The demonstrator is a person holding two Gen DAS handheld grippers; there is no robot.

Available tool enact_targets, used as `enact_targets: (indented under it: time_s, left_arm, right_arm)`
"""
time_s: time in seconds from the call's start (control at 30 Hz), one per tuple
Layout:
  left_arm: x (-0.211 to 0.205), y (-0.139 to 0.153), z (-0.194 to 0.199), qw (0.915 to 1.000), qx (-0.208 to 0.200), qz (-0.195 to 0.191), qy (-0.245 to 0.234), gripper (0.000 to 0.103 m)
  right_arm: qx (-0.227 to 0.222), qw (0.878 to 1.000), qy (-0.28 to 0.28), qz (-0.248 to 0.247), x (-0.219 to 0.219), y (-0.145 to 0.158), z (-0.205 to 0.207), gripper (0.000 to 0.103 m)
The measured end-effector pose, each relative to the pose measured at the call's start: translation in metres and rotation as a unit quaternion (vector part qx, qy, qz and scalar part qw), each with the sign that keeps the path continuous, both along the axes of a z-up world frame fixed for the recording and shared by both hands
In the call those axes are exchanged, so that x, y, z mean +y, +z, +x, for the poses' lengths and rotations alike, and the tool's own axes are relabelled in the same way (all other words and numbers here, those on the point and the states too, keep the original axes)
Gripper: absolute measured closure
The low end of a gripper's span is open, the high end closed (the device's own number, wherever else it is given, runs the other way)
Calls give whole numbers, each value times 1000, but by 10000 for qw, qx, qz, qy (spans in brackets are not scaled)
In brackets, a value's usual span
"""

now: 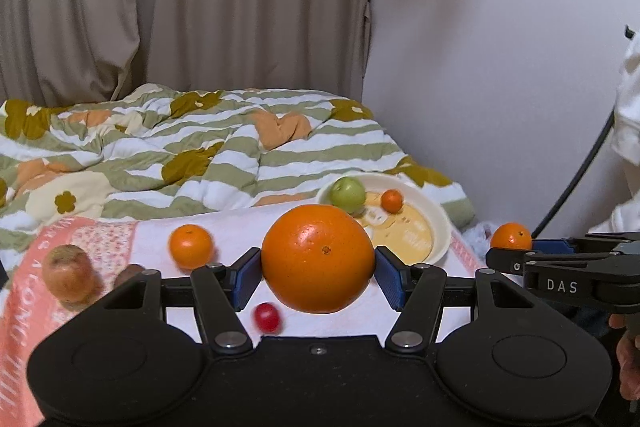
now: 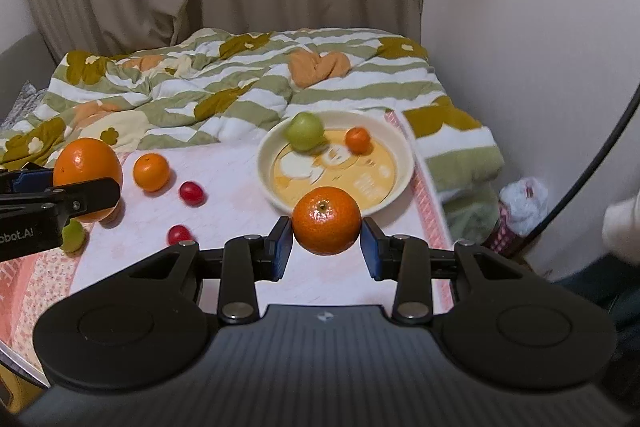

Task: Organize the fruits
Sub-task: 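Carry the orange and mandarin to the bowl, release the orange inside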

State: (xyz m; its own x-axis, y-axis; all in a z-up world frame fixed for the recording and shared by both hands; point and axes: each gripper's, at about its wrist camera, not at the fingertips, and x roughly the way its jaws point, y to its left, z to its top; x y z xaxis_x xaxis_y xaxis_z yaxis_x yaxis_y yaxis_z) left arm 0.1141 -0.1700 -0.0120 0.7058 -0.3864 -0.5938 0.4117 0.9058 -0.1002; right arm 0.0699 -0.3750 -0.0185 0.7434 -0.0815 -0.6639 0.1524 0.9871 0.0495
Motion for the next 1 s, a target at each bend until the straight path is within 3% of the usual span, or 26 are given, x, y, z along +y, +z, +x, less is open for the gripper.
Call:
enact_targets:
  time_s: [0.47,1.0]
  left_arm:
    - [-93,-15,37,9974,340,-44,631,38]
    - [-152,-71,126,9938,876,592,339,38]
  right_arm:
    - [-43,9974,718,-54,-98,2,57,51]
    - [295,9976,606,139,-140,-37,126,51]
